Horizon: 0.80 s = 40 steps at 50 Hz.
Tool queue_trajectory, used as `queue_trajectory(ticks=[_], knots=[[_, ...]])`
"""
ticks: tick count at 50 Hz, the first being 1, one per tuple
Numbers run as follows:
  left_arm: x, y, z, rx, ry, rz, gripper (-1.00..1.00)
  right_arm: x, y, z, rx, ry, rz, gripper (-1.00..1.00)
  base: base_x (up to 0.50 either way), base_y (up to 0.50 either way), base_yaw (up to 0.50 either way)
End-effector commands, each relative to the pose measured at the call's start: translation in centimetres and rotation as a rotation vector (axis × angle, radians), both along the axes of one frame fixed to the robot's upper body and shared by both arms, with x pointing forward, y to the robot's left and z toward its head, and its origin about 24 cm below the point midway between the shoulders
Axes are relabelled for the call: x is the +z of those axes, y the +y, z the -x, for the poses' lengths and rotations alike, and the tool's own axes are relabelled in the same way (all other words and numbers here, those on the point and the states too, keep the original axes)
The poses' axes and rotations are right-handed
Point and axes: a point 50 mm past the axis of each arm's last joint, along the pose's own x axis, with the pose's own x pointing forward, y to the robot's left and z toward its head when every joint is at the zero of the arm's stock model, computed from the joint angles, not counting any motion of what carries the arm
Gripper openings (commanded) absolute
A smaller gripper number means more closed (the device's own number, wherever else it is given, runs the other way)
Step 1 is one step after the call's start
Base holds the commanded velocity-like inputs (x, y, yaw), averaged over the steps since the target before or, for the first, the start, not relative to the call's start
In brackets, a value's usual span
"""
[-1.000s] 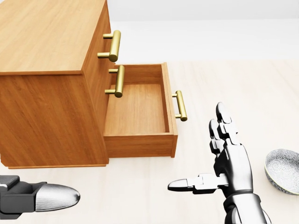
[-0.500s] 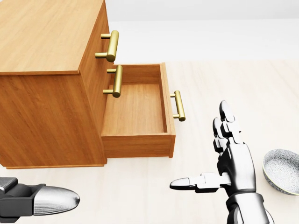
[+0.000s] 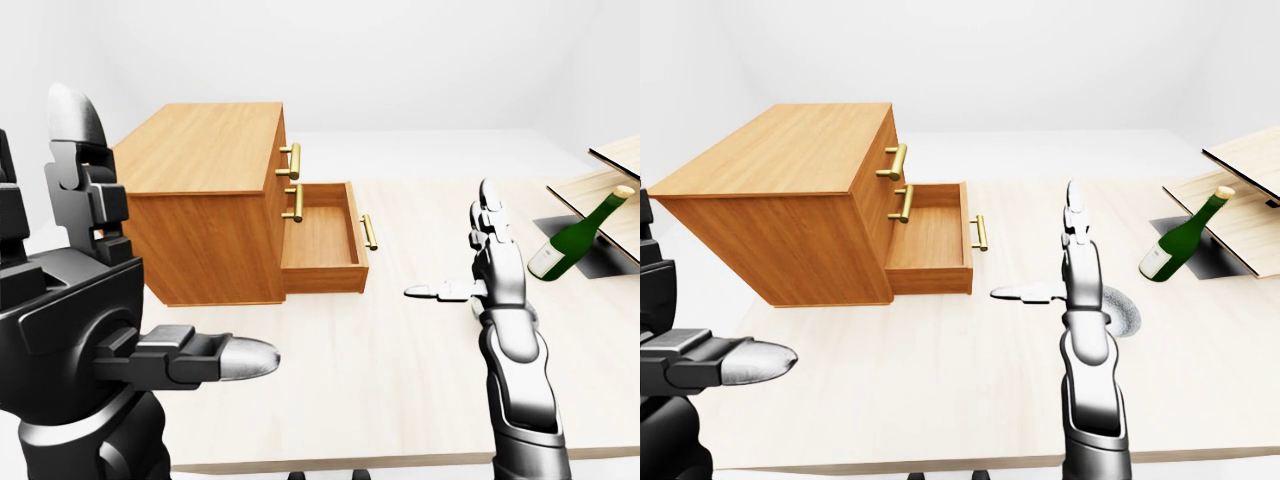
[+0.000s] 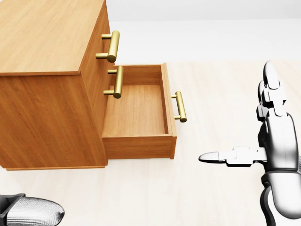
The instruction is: Put the bowl on top of the cabinet.
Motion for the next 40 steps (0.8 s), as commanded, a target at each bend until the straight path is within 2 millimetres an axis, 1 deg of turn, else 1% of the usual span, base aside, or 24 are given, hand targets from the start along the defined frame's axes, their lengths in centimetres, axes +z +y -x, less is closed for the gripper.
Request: queue_trajectory(ticks=[1,3,6,10,16,25,26,30,34,37,38,40], knots=[[0.2,0.0,0.2,-0.01,-0.009,0.01,1.0,0.7,-0.7,-0.2,-0.036,-0.018,0.05,1.0,0.0,0.0,0.0],[0.1,0.0,0.2,-0.011,-0.007,0.01,1.0,0.8,-0.8,-0.2,-0.041,-0.021,0.062,1.0,0.0,0.0,0.0],[0.2,0.0,0.2,-0.011,-0.009,0.011,1.0,0.4,-1.1,-0.4,-0.055,0.002,0.068,1.0,0.0,0.0,0.0],[0.2,0.1,0.2,-0.015,-0.009,0.015,1.0,0.3,-1.4,-0.6,-0.073,0.009,0.087,1.0,0.0,0.0,0.0],[0.3,0.1,0.2,-0.018,-0.012,0.021,1.0,0.6,-1.8,-0.6,-0.099,0.005,0.129,1.0,0.0,0.0,0.0],[0.4,0.3,0.2,-0.023,-0.016,0.031,1.0,0.1,-2.2,-1.0,-0.123,0.037,0.171,1.0,0.0,0.0,0.0],[0.4,0.3,0.2,-0.023,-0.017,0.033,1.0,0.1,-2.3,-1.3,-0.13,0.048,0.205,1.0,0.0,0.0,0.0],[0.5,0.3,0.2,-0.022,-0.02,0.033,1.0,0.5,-3.3,-1.8,-0.149,0.056,0.228,1.0,0.0,0.0,0.0],[0.3,0.1,0.2,-0.018,-0.012,0.023,1.0,0.6,-3.5,-2.0,-0.151,0.066,0.261,1.0,0.0,0.0,0.0],[0.3,0.1,0.2,-0.015,-0.015,0.019,1.0,0.2,-3.5,-2.1,-0.156,0.081,0.273,1.0,0.0,0.0,0.0],[0.3,0.1,0.2,-0.014,-0.014,0.018,1.0,-0.3,-3.7,-2.2,-0.163,0.104,0.271,1.0,0.0,0.0,0.0],[0.3,0.1,0.2,-0.012,-0.014,0.015,1.0,-0.3,-3.5,-2.3,-0.16,0.106,0.285,1.0,0.0,0.0,0.0]])
